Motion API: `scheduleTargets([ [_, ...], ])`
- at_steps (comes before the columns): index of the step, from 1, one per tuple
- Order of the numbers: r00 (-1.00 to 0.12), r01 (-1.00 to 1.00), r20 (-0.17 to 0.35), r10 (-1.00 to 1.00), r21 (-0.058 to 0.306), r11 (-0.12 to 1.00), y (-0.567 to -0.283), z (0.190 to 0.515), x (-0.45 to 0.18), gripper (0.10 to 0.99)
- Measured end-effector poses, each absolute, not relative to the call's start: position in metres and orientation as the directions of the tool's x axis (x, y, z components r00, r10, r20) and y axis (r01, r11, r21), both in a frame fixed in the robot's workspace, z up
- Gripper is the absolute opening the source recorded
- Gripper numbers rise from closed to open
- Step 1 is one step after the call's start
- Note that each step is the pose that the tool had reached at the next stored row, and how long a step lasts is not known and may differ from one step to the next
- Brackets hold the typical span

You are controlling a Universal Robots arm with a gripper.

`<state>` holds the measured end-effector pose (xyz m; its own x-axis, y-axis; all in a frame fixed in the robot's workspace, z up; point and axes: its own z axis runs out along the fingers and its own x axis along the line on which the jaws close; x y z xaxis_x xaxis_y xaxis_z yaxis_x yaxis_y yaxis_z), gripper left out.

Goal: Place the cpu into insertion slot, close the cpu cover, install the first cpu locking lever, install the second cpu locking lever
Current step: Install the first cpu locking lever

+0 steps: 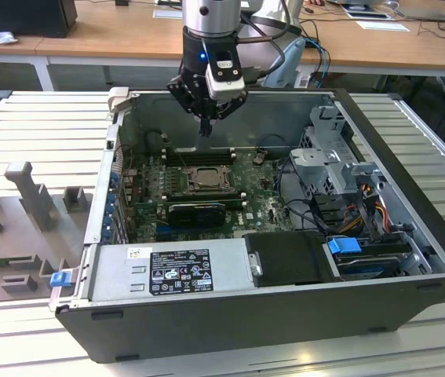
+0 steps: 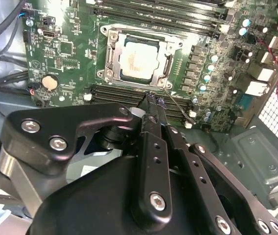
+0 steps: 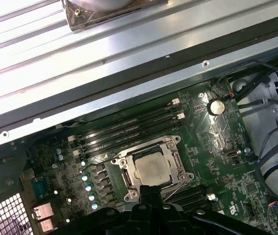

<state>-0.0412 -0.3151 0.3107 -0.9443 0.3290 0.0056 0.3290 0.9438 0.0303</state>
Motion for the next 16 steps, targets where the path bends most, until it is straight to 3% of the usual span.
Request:
scheduleTargets([
  [16,-0.982,0.187,0.006,0.187,0.03,0.982,-0.3151,0.3107,-0.0412,0.106],
])
